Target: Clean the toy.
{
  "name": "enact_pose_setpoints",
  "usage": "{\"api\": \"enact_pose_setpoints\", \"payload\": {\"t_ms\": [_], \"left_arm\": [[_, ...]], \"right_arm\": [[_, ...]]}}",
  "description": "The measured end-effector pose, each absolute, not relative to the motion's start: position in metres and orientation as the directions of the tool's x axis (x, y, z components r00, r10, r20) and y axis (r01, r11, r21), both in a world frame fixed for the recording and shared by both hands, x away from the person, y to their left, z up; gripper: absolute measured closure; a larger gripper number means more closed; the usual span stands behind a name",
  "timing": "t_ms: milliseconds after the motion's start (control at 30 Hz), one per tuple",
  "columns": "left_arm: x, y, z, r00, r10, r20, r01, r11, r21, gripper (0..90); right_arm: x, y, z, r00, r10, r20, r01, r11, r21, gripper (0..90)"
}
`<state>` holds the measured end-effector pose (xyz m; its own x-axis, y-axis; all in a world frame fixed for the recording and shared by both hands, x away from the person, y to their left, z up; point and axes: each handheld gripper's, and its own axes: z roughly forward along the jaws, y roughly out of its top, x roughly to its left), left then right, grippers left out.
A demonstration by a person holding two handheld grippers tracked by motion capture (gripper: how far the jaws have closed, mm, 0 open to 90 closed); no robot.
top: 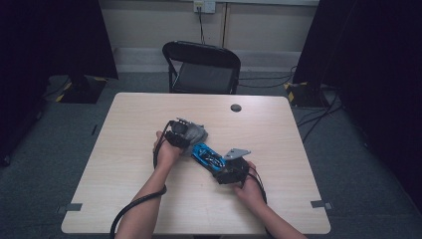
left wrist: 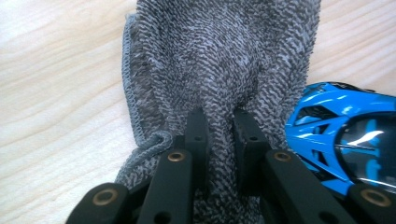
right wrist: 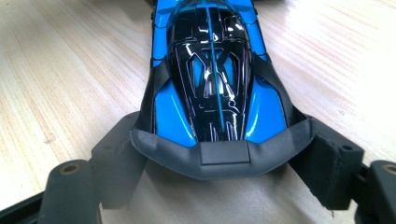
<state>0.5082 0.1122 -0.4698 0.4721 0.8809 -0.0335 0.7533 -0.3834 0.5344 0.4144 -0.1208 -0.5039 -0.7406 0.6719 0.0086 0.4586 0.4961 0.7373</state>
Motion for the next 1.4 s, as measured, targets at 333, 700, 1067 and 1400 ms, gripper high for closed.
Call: {"api": "enact_pose_setpoints", "payload": {"t_ms": [333,700,1067,1400], "left_arm": [[0.504,0.125,-0.469,0.46,0.888,-0.017,0.755,-0.381,0.534,78.6],[0.482,0.158,-0.466,0.445,0.894,-0.053,0.764,-0.348,0.543,78.5],[0.467,0.163,-0.463,0.477,0.877,-0.056,0.748,-0.372,0.55,78.4],[0.46,0.168,-0.46,0.489,0.87,-0.06,0.74,-0.377,0.556,78.4]], "right_arm": [[0.414,-0.121,-0.504,-0.74,0.672,0.009,0.459,0.496,0.737,23.8],[0.415,-0.121,-0.504,-0.743,0.669,0.008,0.457,0.498,0.737,23.4],[0.416,-0.122,-0.5,-0.732,0.678,0.07,0.489,0.451,0.747,20.5],[0.415,-0.122,-0.49,-0.738,0.671,0.07,0.48,0.45,0.753,18.7]]}}
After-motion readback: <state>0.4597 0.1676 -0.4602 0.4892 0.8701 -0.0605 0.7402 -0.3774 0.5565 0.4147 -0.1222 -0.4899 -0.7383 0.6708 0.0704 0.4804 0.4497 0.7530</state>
